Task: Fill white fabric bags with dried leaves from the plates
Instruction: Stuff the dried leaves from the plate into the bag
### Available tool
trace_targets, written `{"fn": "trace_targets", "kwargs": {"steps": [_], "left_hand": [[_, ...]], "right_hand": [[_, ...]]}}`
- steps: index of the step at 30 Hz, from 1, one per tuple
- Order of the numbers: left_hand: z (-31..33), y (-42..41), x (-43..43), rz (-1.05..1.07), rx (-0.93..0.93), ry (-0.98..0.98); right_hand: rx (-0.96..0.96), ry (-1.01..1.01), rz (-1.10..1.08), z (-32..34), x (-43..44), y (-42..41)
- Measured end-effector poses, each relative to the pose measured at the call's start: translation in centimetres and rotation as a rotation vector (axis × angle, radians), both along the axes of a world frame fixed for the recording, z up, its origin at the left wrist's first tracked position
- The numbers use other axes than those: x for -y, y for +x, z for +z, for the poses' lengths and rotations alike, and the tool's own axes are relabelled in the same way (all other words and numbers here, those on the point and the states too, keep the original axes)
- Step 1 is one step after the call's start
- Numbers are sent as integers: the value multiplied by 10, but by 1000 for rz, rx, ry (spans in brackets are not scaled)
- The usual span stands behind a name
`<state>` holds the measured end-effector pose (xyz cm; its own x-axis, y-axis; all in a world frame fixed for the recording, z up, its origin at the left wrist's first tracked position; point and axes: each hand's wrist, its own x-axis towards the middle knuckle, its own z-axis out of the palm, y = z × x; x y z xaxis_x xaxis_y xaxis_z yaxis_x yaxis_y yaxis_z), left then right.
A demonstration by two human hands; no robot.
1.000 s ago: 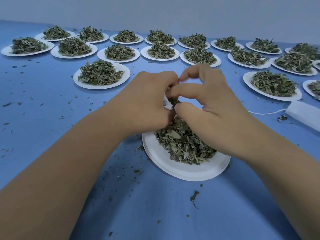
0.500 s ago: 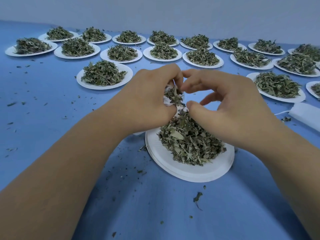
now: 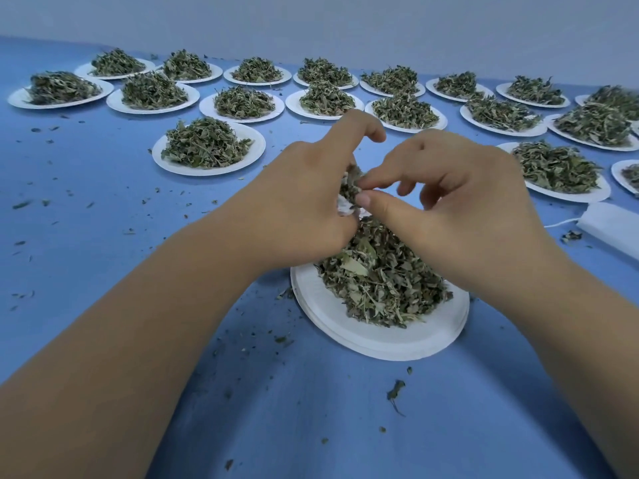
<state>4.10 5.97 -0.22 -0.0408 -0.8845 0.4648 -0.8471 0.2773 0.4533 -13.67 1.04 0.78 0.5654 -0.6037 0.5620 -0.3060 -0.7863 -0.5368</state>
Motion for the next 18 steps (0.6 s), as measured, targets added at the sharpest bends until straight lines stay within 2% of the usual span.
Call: {"fn": "trace_targets", "kwargs": {"steps": [4,6,8,9,12,14,18], "left_hand": [[0,-1,1,-41,-30,27],[0,-1,2,-37,-47,54],[0,-1,2,-27,-57,66],[0,-1,2,-23,-57,61],[1,0,1,-13,-45,28],[2,-1,0,-15,-45,13],[4,-6,-1,-54,-49,13]], "right_hand": [[-159,-170,42,-2,-3,5],[-301,-127,106,-2,-2,4],[-364,-25,172,-3,0,1],[-332,15,186,-3,-1,0],[-77,65,133,0,-4,-3],[-45,55,95,4,-6,-4],[-381,-2,139,7,-7,0]]}}
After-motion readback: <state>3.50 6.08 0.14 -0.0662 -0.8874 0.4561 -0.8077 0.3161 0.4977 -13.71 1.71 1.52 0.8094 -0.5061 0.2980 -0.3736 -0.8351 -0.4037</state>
